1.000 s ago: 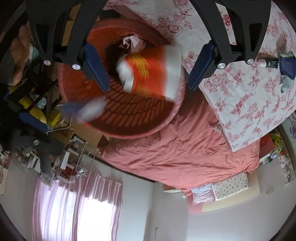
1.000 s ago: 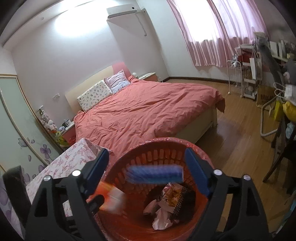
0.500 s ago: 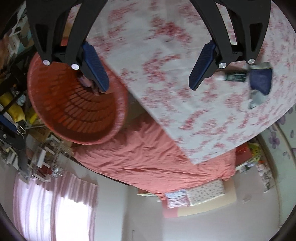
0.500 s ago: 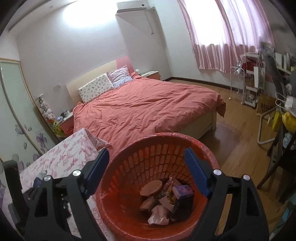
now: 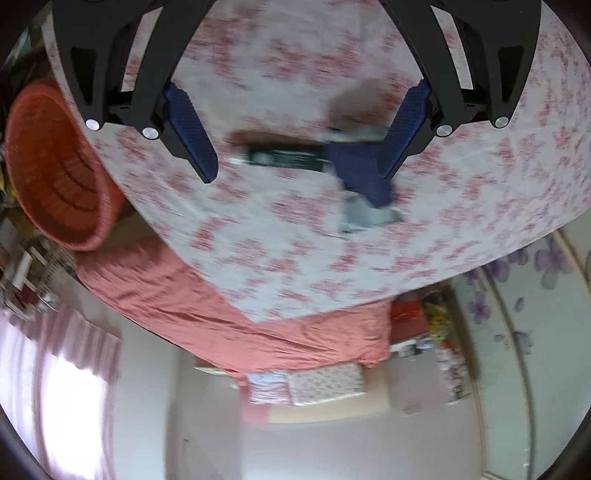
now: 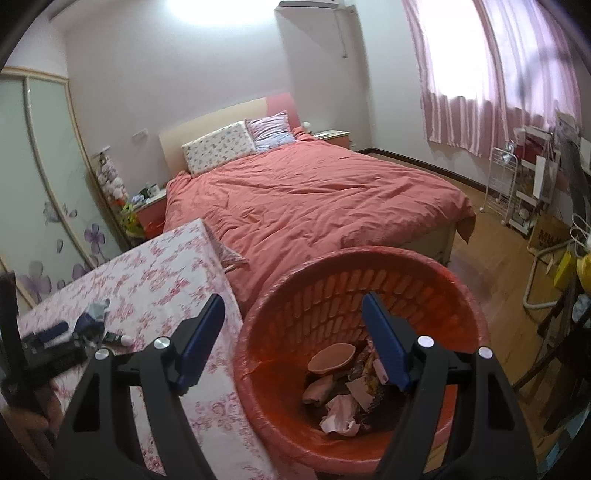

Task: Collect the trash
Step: 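Move the left gripper to the blue snack wrapper and grasp it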

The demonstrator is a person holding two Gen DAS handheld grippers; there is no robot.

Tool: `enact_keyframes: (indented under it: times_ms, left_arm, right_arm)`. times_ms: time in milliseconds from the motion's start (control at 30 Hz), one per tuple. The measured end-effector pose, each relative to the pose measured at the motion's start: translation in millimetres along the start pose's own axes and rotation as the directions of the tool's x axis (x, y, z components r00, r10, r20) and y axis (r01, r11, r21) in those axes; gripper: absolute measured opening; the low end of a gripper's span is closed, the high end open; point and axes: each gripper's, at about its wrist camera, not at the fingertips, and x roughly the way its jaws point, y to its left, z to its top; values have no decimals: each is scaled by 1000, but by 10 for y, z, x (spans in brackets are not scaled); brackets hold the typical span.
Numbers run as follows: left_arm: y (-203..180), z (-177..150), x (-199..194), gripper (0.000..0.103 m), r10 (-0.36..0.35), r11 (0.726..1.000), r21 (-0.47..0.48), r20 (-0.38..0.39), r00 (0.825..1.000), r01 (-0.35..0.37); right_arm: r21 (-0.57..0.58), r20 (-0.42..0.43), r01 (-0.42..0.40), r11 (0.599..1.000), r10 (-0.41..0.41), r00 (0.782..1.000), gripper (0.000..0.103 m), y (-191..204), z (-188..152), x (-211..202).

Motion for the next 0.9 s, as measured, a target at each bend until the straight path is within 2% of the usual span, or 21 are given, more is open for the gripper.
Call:
enact_keyframes:
  times_ms: [67, 267, 533, 667, 833, 867, 900]
  left_arm:
    - [151, 31, 50, 87, 33, 999, -31, 1, 999, -33]
    - [445, 62, 304, 86, 47, 992, -115, -62, 997, -54]
    - [488, 48, 508, 79, 63, 989, -123, -123, 990, -78]
    - [537, 10, 602, 67, 42, 985, -158, -166, 985, -69]
    - [541, -26, 638, 50, 34, 984, -168, -182, 983, -65]
    - [539, -32, 630, 45, 39, 984, -163, -177, 984, -68]
    - [535, -30, 631, 34, 41, 984, -162, -173, 984, -69]
  right_arm:
    - [-25, -8, -4, 1000, 4, 1000, 75, 97, -27, 21]
    - [-68, -36, -18, 998, 15, 999, 75, 272, -100, 88]
    - [-77, -54, -20, 997, 16, 998, 75, 308, -130, 128]
    - [-84, -60, -23, 996, 18, 998, 75, 323, -143, 140]
    - [-90, -64, -31, 995, 25, 998, 75, 358, -151, 150]
    - [-91, -65, -33, 995, 27, 998, 75, 372, -151, 153]
    - [-92, -67, -36, 995, 30, 997, 75, 382, -152, 157]
